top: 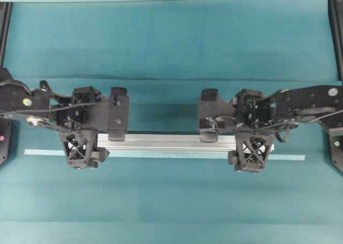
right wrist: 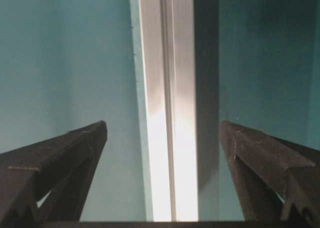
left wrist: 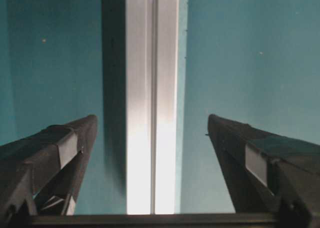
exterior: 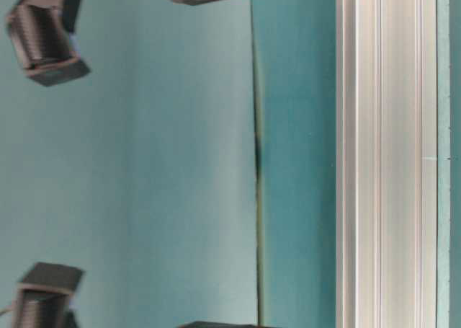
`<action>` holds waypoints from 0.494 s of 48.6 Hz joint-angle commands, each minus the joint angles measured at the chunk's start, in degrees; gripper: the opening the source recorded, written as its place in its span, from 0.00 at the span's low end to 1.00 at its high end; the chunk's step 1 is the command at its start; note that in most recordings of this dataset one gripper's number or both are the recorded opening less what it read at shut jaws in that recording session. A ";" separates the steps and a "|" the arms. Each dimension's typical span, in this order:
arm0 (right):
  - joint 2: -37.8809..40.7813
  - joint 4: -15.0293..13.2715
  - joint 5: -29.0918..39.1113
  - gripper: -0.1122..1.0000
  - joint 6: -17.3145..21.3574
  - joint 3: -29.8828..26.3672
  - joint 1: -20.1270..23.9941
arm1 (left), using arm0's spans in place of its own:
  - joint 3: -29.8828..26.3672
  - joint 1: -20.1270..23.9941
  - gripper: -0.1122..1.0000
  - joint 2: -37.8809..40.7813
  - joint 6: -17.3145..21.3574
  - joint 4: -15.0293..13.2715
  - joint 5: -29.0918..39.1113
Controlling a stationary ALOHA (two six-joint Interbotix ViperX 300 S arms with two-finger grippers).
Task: Lift the metal rail with both hands.
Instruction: 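Lower both grippers around the rail and close them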
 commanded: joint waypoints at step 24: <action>6.68 -0.53 -11.25 0.96 0.35 5.80 0.00 | 3.96 0.44 0.99 6.77 -0.18 0.09 -10.81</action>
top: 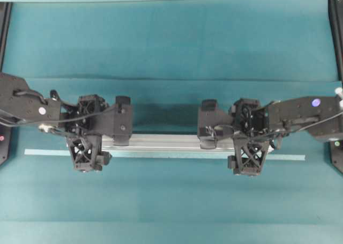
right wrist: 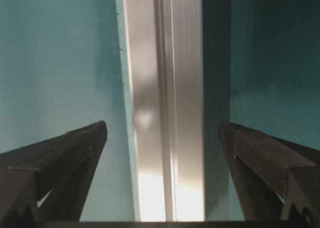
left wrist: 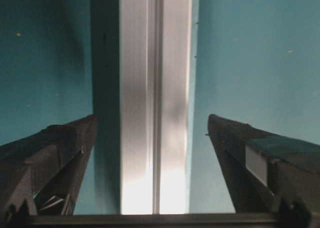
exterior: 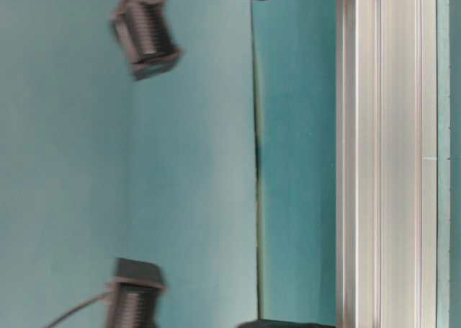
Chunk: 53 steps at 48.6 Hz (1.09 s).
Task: Lift the metal rail with both hands.
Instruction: 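Lower both grippers around the rail and close them, then lift the rail upward with both grippers together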
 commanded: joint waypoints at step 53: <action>2.99 0.44 -2.55 0.45 0.18 0.00 -0.26 | -0.62 -0.70 0.42 2.81 0.18 0.18 -4.04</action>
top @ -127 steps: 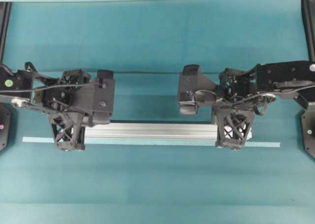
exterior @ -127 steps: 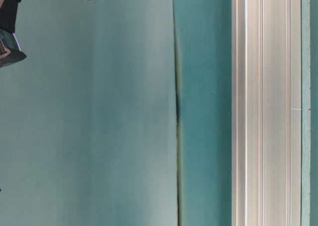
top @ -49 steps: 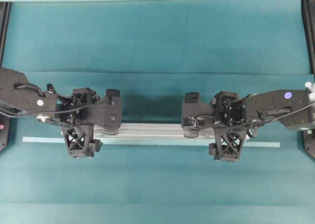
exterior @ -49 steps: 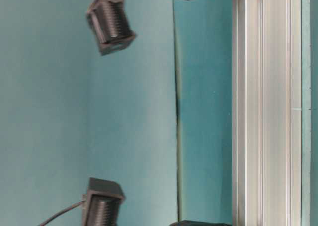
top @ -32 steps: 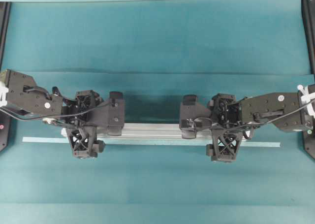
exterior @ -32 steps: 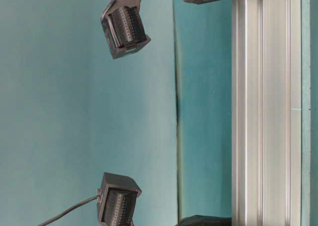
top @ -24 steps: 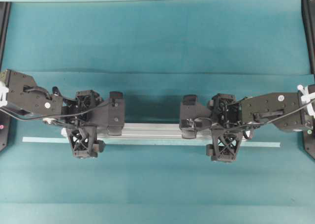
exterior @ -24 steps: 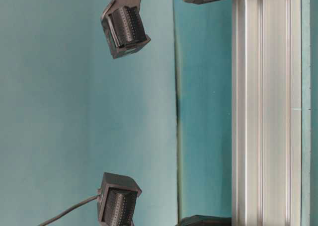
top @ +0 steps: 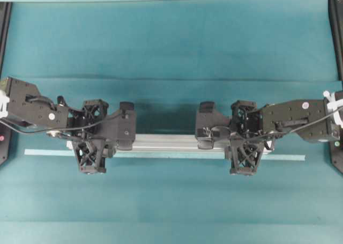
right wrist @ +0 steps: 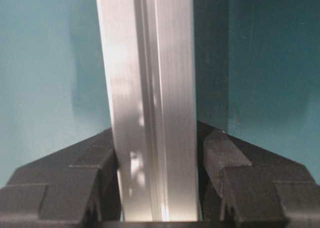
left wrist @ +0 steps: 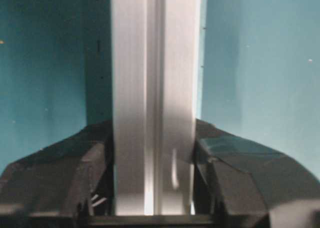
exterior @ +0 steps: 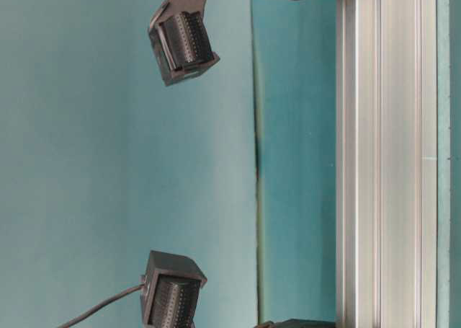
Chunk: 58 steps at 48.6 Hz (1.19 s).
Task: Lift the metal rail with both hands.
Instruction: 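Lift the rail upward with both grippers together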
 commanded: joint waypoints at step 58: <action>-9.40 0.70 22.32 0.45 2.02 -11.07 -2.55 | -7.82 0.18 0.42 -14.24 0.09 0.00 19.07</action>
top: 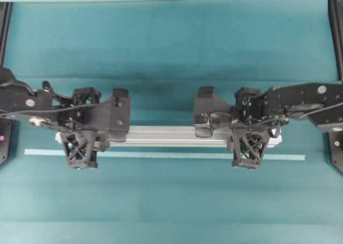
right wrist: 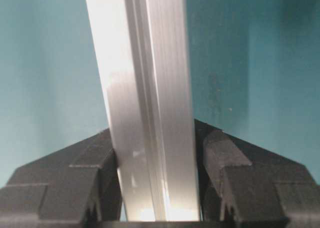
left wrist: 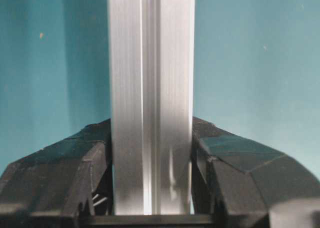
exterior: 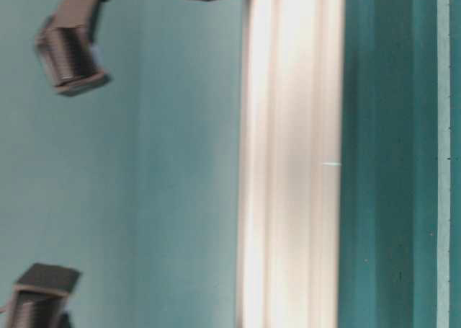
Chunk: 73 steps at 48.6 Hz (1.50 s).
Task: Lift the metal rail with both hands.
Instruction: 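Lift the rail upward with both grippers together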
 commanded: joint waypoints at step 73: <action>-3.43 0.09 38.50 0.45 6.94 -33.75 -2.46 | -31.82 2.99 0.42 -7.12 0.70 0.09 33.22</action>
